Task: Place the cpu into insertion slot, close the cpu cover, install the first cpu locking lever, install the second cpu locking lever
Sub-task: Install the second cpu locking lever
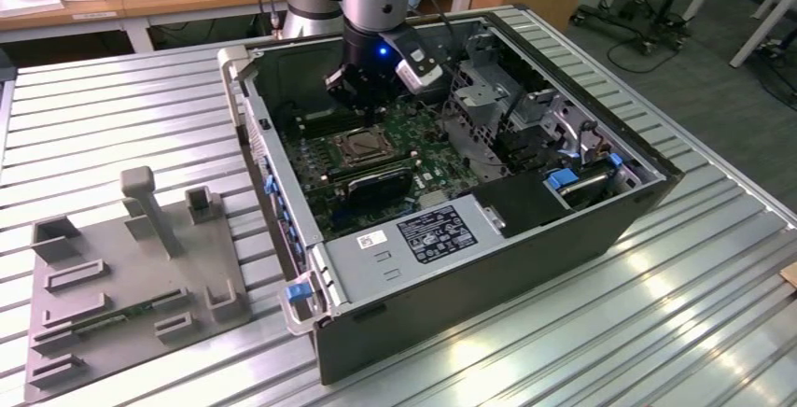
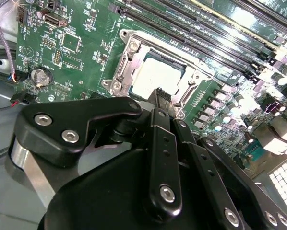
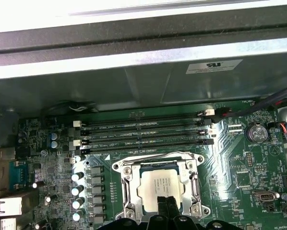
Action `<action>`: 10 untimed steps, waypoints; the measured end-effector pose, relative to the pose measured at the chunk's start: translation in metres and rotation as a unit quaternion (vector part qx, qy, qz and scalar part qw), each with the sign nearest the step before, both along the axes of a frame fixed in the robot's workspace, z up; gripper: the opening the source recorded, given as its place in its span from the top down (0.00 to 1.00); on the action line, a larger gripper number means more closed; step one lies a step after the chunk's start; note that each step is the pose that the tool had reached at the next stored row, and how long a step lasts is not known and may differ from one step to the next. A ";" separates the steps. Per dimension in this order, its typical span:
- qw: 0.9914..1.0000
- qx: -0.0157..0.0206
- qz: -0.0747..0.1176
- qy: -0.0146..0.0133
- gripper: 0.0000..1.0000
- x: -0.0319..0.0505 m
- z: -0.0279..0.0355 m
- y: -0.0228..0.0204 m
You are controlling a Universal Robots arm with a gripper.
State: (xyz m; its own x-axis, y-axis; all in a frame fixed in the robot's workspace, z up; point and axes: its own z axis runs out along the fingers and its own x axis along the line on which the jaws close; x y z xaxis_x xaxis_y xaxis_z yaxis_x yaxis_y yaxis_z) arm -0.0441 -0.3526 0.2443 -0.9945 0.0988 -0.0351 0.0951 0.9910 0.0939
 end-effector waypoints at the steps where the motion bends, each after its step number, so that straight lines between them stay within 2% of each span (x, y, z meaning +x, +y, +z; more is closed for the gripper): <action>1: 1.000 0.000 0.000 0.000 0.89 0.0000 0.0000 0.0000; 10: 1.000 0.000 0.000 0.000 0.89 0.0000 0.0000 -0.0028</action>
State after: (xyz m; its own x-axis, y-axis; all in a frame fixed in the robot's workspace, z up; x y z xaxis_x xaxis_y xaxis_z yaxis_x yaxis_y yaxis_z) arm -0.0441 -0.3554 0.2443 -0.9945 0.0989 -0.0351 0.0953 0.9910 0.0939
